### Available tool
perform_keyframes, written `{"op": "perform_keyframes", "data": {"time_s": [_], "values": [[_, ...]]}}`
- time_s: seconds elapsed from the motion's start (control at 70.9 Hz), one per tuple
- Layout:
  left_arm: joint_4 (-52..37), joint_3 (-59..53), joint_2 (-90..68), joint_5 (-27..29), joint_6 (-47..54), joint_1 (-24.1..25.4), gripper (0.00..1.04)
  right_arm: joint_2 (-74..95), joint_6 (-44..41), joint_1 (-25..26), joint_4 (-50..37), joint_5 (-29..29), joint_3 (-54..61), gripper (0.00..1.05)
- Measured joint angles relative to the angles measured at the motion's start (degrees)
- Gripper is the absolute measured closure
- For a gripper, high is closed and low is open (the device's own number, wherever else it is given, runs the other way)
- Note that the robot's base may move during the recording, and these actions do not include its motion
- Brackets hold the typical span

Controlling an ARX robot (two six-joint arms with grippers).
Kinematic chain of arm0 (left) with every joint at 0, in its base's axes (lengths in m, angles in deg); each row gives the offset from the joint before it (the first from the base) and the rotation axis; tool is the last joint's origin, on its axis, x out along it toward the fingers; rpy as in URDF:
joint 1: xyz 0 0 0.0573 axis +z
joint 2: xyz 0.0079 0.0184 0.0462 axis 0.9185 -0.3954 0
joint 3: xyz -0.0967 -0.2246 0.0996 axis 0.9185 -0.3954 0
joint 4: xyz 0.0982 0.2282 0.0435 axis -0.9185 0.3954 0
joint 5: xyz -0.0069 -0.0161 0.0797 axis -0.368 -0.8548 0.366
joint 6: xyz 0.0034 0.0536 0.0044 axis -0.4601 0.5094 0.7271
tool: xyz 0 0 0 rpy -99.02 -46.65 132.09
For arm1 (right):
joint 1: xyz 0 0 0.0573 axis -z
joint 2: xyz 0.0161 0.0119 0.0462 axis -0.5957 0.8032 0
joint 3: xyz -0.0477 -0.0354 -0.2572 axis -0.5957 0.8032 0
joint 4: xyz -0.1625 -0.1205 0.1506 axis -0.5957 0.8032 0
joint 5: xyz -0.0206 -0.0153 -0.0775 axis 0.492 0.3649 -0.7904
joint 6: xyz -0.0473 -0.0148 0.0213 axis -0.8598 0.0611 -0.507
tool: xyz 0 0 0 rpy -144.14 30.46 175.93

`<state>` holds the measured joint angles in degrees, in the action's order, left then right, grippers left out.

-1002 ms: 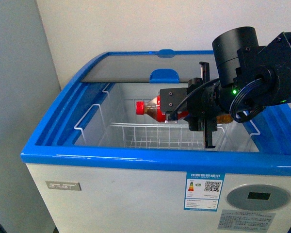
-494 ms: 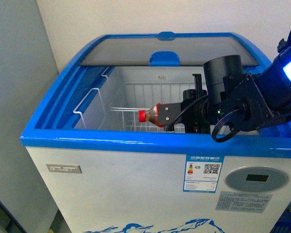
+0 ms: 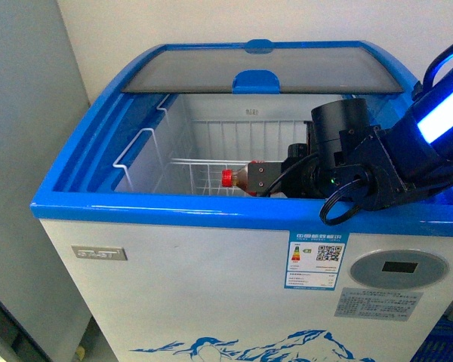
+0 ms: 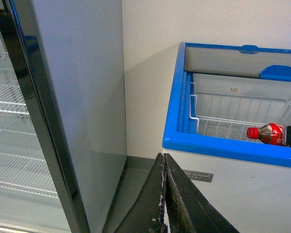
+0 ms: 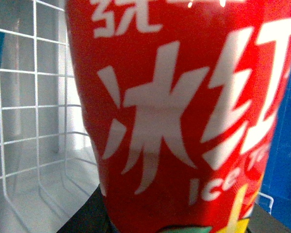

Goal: Put drink in fridge

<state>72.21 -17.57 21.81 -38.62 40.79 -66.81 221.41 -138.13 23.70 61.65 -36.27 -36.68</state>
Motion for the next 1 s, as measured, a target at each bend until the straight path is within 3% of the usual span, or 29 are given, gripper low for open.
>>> {"op": "perform_keyframes", "data": {"time_s": [0.099,0.282,0.423,0.819,1.002], "values": [[0.0,0.0,0.0,0.0,0.0,0.0,1.02,0.0,2.8,0.0,2.1,0.3,-0.4,0.67],[0.0,0.0,0.0,0.0,0.0,0.0,1.02,-0.3,6.9,-0.1,4.8,1.5,-0.6,0.36],[0.0,0.0,0.0,0.0,0.0,0.0,1.02,-3.4,10.1,-0.1,4.3,2.5,1.9,0.05],[0.0,0.0,0.0,0.0,0.0,0.0,1.02,-27.6,25.8,0.0,-10.3,-1.8,19.3,0.07],[0.0,0.0,0.0,0.0,0.0,0.0,1.02,-46.2,40.2,3.8,-7.6,-11.4,28.6,0.07]]}}
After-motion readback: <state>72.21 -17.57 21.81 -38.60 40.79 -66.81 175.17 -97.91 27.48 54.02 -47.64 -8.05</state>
